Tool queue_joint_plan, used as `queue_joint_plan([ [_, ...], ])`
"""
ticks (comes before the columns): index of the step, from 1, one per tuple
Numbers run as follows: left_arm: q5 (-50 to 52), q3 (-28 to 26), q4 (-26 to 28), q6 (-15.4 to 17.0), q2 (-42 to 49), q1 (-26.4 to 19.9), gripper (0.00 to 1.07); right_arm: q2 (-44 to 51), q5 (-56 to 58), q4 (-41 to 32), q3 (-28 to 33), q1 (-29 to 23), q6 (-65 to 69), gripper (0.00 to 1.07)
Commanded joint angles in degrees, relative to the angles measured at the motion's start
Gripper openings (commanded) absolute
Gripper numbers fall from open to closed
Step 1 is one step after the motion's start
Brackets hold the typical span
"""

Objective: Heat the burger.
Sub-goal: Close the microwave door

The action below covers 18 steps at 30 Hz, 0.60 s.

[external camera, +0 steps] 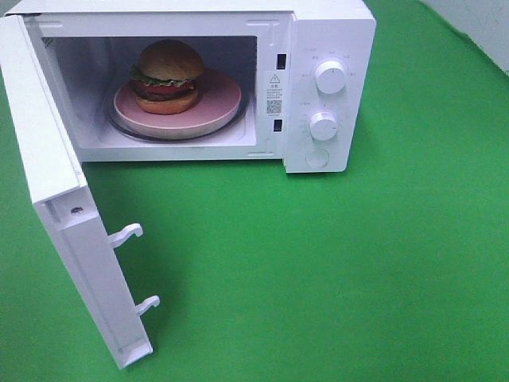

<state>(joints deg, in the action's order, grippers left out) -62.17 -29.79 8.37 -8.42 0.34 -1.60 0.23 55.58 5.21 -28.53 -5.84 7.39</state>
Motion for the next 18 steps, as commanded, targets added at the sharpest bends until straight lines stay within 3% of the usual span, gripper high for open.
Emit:
queue_joint_plan([
  [1, 0.7, 0.2, 0.1, 0.1, 0.7, 0.0, 1.00, 1.5, -0.6, 0.3, 0.2, 0.4, 0.2, 0.74],
  [18, 0.7, 0.2, 0.0, 0.3, -0.5, 0.0, 0.98, 1.5, -0.6, 0.3, 0.2, 0.4, 0.2, 0.74],
])
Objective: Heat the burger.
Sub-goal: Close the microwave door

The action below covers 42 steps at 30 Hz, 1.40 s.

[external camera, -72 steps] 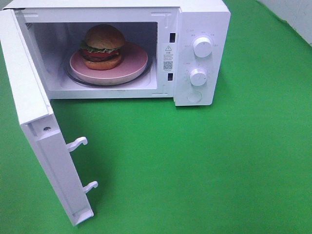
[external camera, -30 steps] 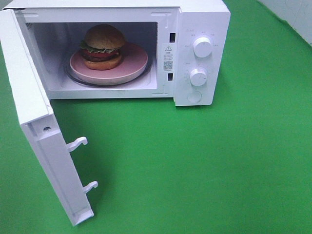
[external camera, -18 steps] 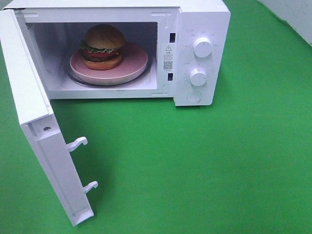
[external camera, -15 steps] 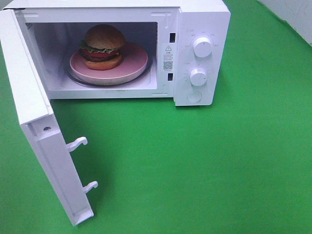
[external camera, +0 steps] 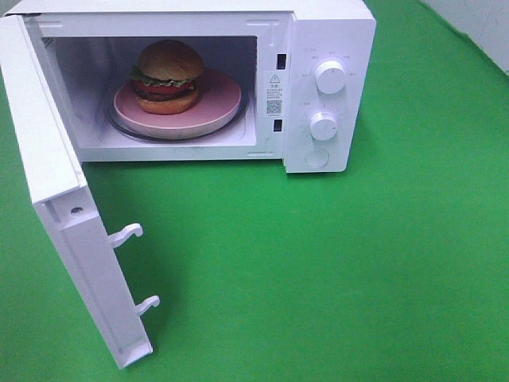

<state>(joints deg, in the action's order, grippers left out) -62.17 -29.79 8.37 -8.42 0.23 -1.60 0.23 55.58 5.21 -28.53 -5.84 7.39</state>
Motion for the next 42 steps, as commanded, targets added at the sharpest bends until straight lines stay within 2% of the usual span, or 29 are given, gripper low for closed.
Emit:
queue_joint_plan([
  [1, 0.7, 0.2, 0.0, 0.3, -1.1, 0.0, 0.98, 1.5, -0.6, 0.3, 0.2, 0.4, 0.2, 0.74],
  [8, 2.8, -1.3, -0.6, 0.6, -4.7, 0.0, 0.90, 1.5, -0.6, 0.3, 0.2, 0.4, 0.2, 0.74],
  [10, 5.2, -1.9, -0.6, 1.4, -5.8, 0.0, 0.87, 1.5, -0.6, 0.3, 0.2, 0.4, 0.2, 0.74],
  [12, 9.7, -2.1, -0.5, 1.9, -8.1, 0.0, 0.79, 1.5, -0.6, 0.3, 0.2, 0.4, 0.2, 0.74],
  [13, 9.7, -2.1, -0.5, 1.9, -8.1, 0.0, 0.79, 1.5, -0.6, 0.3, 0.2, 0.4, 0.2, 0.74],
  [14, 11.9, -2.1, -0.6, 1.9, -9.8, 0.0, 0.70, 1.5, -0.6, 0.3, 0.2, 0.4, 0.2, 0.74],
  [15, 11.9, -2.1, -0.6, 1.9, -9.8, 0.0, 0.70, 1.5, -0.6, 0.3, 0.2, 0.4, 0.2, 0.74],
  [16, 14.0, -2.1, -0.8, 1.9, -11.8, 0.0, 0.62, 1.5, -0.6, 0.3, 0.2, 0.4, 0.2, 0.74],
  [17, 14.0, -2.1, -0.8, 1.9, -11.8, 0.0, 0.62, 1.5, -0.6, 0.3, 0.2, 0.4, 0.2, 0.74],
  [19, 18.3, -2.1, -0.8, 1.8, -15.9, 0.0, 0.38, 1.5, -0.6, 0.3, 0.2, 0.4, 0.2, 0.74],
  [20, 18.3, -2.1, -0.8, 1.8, -15.9, 0.0, 0.38, 1.5, -0.6, 0.3, 0.2, 0.4, 0.2, 0.74],
  [21, 18.9, -2.1, -0.8, 1.8, -16.8, 0.0, 0.32, 1.5, -0.6, 0.3, 0.2, 0.4, 0.2, 0.74],
  [22, 18.9, -2.1, -0.8, 1.8, -16.8, 0.0, 0.32, 1.5, -0.6, 0.3, 0.2, 0.4, 0.2, 0.74],
  [23, 20.3, -2.1, -0.8, 1.8, -18.7, 0.0, 0.18, 1.5, -0.6, 0.3, 0.2, 0.4, 0.2, 0.74],
  [24, 20.3, -2.1, -0.8, 1.8, -18.7, 0.0, 0.18, 1.5, -0.6, 0.3, 0.2, 0.4, 0.2, 0.74],
  [25, 21.8, -2.1, -1.1, 1.8, -20.6, 0.0, 0.04, 1.5, -0.6, 0.3, 0.2, 0.4, 0.2, 0.74],
  [26, 21.8, -2.1, -1.1, 1.8, -20.6, 0.0, 0.04, 1.5, -0.6, 0.3, 0.2, 0.4, 0.2, 0.74],
  [27, 23.5, -1.9, -1.9, 1.8, -22.1, 0.0, 0.00, 1.5, -0.6, 0.3, 0.2, 0.4, 0.2, 0.74],
  [30, 26.5, -1.1, -2.1, 1.8, -23.5, 0.0, 0.00, 1.5, -0.6, 0.3, 0.2, 0.4, 0.2, 0.74],
  [32, 33.7, 1.9, -2.0, 1.8, -25.8, 0.0, 0.00, 1.5, -0.6, 0.3, 0.2, 0.4, 0.2, 0.74],
  [35, 38.3, 3.8, -1.8, 1.8, -26.8, 0.0, 0.00, 1.5, -0.6, 0.3, 0.2, 0.4, 0.2, 0.74],
  [36, 43.5, 5.8, -1.7, 1.8, -27.3, 0.0, 0.00, 1.5, -0.6, 0.3, 0.2, 0.4, 0.2, 0.74],
  [39, 46.2, 6.8, -1.5, 1.8, -27.7, 0.0, 0.00, 1.5, -0.6, 0.3, 0.2, 0.4, 0.2, 0.74],
  [41, 56.1, 10.9, -1.3, 1.8, -29.2, 0.0, 0.00, 1.5, -0.6, 0.3, 0.2, 0.4, 0.2, 0.74],
  [42, 56.1, 10.9, -1.3, 1.8, -29.2, 0.0, 0.00, 1.5, -0.6, 0.3, 0.2, 0.4, 0.2, 0.74],
])
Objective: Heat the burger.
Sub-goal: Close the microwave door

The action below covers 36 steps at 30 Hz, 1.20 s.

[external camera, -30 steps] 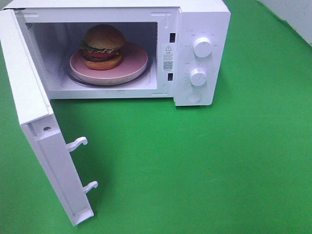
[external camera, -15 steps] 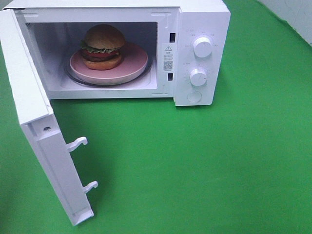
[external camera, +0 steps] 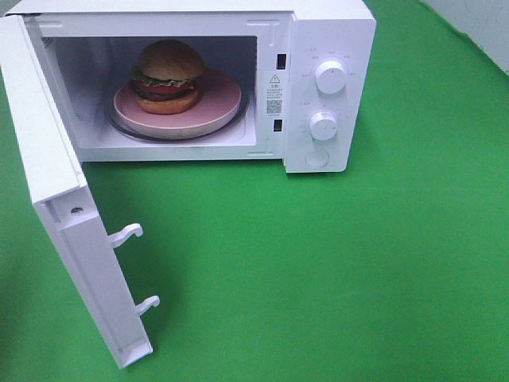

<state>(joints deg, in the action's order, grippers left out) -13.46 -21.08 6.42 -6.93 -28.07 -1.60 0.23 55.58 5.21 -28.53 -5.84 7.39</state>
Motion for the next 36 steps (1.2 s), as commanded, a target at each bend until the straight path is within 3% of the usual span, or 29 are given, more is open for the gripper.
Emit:
queue_joint_plan([
  [1, 12.1, 4.0, 0.6, 0.3, -1.9, 0.0, 0.00, 1.5, -0.6, 0.3, 0.2, 0.4, 0.2, 0.74],
  [6, 19.4, 7.2, 0.6, 0.3, -6.4, 0.0, 0.00, 1.5, -0.6, 0.3, 0.2, 0.4, 0.2, 0.74],
  [11, 22.1, 7.3, 0.6, 0.3, -10.7, 0.0, 0.00, 1.5, -0.6, 0.3, 0.2, 0.4, 0.2, 0.74],
  [17, 30.5, 7.3, 0.5, 0.3, -17.0, 0.0, 0.00, 1.5, -0.6, 0.3, 0.2, 0.4, 0.2, 0.74],
  [20, 39.1, 7.3, -2.2, 0.8, -22.1, 0.0, 0.00, 1.5, -0.6, 0.3, 0.2, 0.4, 0.2, 0.74],
  [21, 41.9, 7.3, -3.8, 3.2, -24.9, 0.0, 0.00, 1.5, -0.6, 0.3, 0.2, 0.4, 0.2, 0.74],
  [22, 41.9, 7.3, -3.8, 3.2, -24.9, 0.0, 0.00, 1.5, -0.6, 0.3, 0.2, 0.4, 0.2, 0.74],
  [23, 44.0, 7.3, -5.3, 6.4, -27.8, 0.0, 0.00, 1.5, -0.6, 0.3, 0.2, 0.4, 0.2, 0.74],
  [24, 44.0, 7.3, -5.3, 6.4, -27.8, 0.0, 0.00, 1.5, -0.6, 0.3, 0.2, 0.4, 0.2, 0.74],
  [25, 46.4, 7.3, -7.4, 10.5, -30.8, 0.0, 0.00, 1.5, -0.6, 0.3, 0.2, 0.4, 0.2, 0.74],
  [26, 46.4, 7.3, -7.4, 10.5, -30.8, 0.0, 0.00, 1.5, -0.6, 0.3, 0.2, 0.4, 0.2, 0.74],
  [27, 49.4, 7.3, -11.1, 13.6, -33.5, 0.0, 0.00, 1.5, -0.6, 0.3, 0.2, 0.4, 0.2, 0.74],
  [30, 52.5, 7.3, -15.2, 15.6, -35.8, 0.0, 0.00, 1.5, -0.6, 0.3, 0.2, 0.4, 0.2, 0.74],
  [31, 55.5, 7.3, -20.0, 17.0, -38.1, 0.0, 0.00, 1.5, -0.6, 0.3, 0.2, 0.4, 0.2, 0.74],
  [36, 62.5, 7.1, -26.5, 20.1, -43.5, 0.1, 0.00, 1.5, -0.6, 0.3, 0.2, 0.4, 0.2, 0.74],
])
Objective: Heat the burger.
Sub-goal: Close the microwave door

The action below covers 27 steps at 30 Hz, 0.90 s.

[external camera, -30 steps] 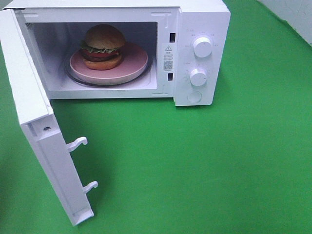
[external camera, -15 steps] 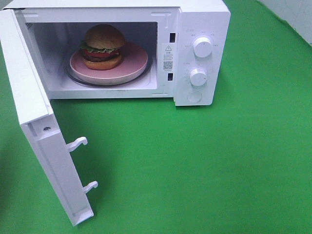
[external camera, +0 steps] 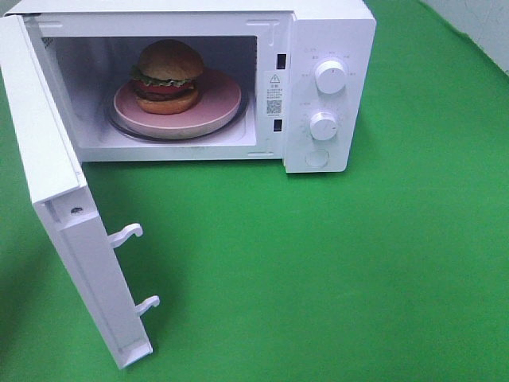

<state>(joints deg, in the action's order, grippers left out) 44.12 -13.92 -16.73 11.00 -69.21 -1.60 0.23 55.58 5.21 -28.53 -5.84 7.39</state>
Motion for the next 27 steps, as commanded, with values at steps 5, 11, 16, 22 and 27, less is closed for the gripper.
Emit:
queue_joint_plan([
  [5, 8.1, -0.5, -3.1, 2.8, -6.5, 2.4, 0.00, 1.5, -0.6, 0.3, 0.2, 0.4, 0.2, 0.74],
  [11, 8.1, -2.5, 1.0, -0.2, -12.1, 9.6, 0.00, 1.5, -0.6, 0.3, 0.2, 0.4, 0.2, 0.74],
  [16, 8.7, -4.2, 8.4, -3.3, -15.6, 15.0, 0.00, 1.5, -0.6, 0.3, 0.2, 0.4, 0.2, 0.74],
  [22, 9.9, -7.8, 13.5, -3.9, -20.1, 20.8, 0.00, 1.5, -0.6, 0.3, 0.2, 0.4, 0.2, 0.74],
  [27, 9.6, -10.8, 14.8, -4.4, -22.6, 23.9, 0.00, 1.5, -0.6, 0.3, 0.2, 0.4, 0.2, 0.74],
])
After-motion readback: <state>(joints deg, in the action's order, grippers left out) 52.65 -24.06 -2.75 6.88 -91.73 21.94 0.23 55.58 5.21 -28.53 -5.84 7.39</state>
